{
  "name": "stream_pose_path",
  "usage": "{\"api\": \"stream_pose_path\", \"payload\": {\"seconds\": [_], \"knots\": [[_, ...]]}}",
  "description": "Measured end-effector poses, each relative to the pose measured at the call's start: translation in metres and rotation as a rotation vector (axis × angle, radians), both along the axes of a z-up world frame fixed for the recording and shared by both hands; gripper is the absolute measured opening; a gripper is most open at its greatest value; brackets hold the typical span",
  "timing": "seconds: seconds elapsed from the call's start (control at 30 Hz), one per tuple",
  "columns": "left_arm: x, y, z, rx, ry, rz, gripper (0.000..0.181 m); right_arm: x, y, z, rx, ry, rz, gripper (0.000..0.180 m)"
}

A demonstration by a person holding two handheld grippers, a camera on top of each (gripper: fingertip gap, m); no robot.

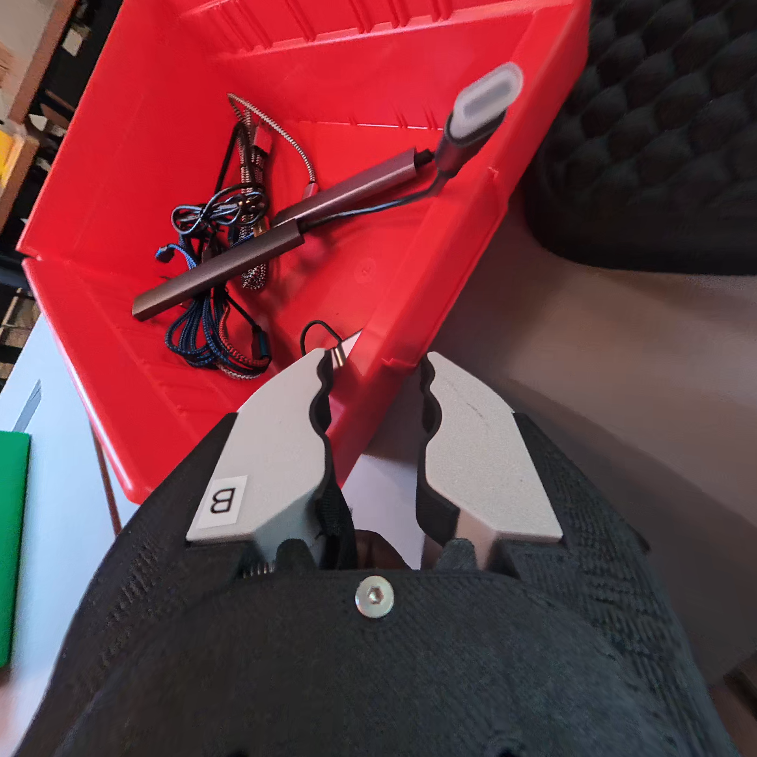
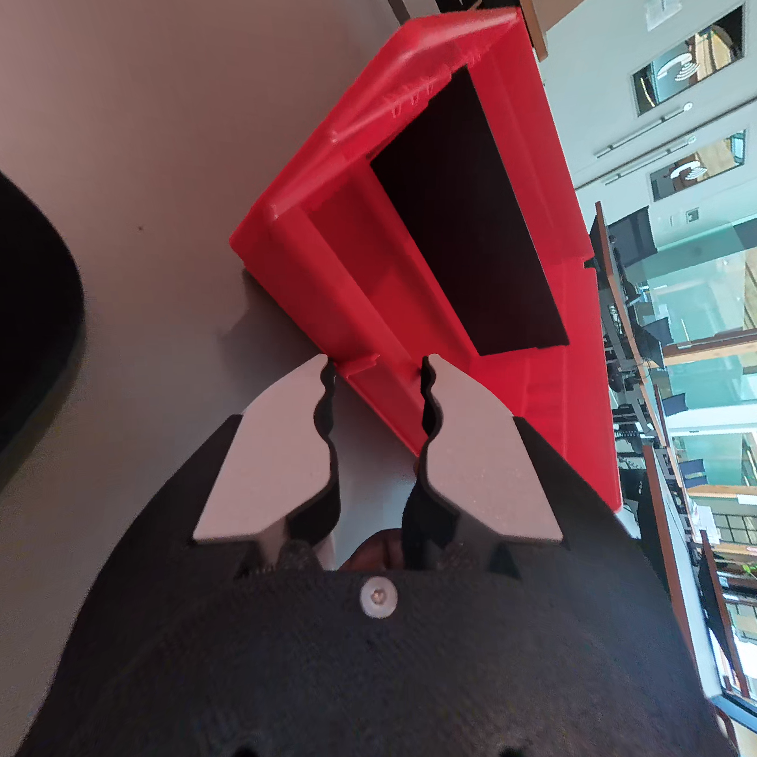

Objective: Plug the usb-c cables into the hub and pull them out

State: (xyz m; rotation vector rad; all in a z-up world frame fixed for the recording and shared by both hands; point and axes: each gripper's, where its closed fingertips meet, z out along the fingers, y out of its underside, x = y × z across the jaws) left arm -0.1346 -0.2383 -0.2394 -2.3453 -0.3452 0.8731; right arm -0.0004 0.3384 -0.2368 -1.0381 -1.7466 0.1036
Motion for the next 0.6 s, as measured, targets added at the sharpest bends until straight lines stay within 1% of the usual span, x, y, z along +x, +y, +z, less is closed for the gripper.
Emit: {"api": "stream_pose_path", "payload": {"seconds": [0.03, 0.17, 0.2, 0.27, 0.33, 0.37, 0.4, 0.47, 0.53, 0.6], "knots": [[-0.001, -0.004, 0.0, 0.002, 0.011, 0.014, 0.043, 0.003, 0.0, 0.0, -0.02, 0.007, 0.006, 0.041], [-0.002, -0.018, 0.004, 0.01, 0.034, 0.083, 0.045, 0.018, -0.003, 0.001, -0.115, 0.025, 0.036, 0.048], [0.002, -0.015, 0.009, 0.066, 0.02, 0.083, 0.045, 0.022, -0.009, 0.005, -0.136, 0.036, 0.07, 0.051], [0.013, -0.001, 0.037, 0.267, 0.003, 0.029, 0.046, 0.029, -0.027, 0.021, -0.187, 0.118, 0.169, 0.057], [0.028, 0.013, 0.075, 0.45, 0.059, -0.063, 0.048, 0.035, -0.052, 0.049, -0.291, 0.262, 0.297, 0.057], [0.037, 0.02, 0.089, 0.516, 0.064, -0.114, 0.049, 0.038, -0.065, 0.066, -0.352, 0.347, 0.36, 0.058], [0.046, 0.027, 0.094, 0.541, 0.034, -0.153, 0.05, 0.042, -0.074, 0.082, -0.402, 0.43, 0.413, 0.058], [0.053, 0.032, 0.086, 0.477, -0.02, -0.169, 0.053, 0.048, -0.085, 0.109, -0.47, 0.555, 0.477, 0.055], [0.047, 0.037, 0.08, 0.431, 0.017, -0.181, 0.051, 0.05, -0.095, 0.122, -0.513, 0.596, 0.522, 0.055], [0.039, 0.04, 0.079, 0.453, 0.044, -0.194, 0.044, 0.05, -0.105, 0.129, -0.523, 0.605, 0.554, 0.055]]}}
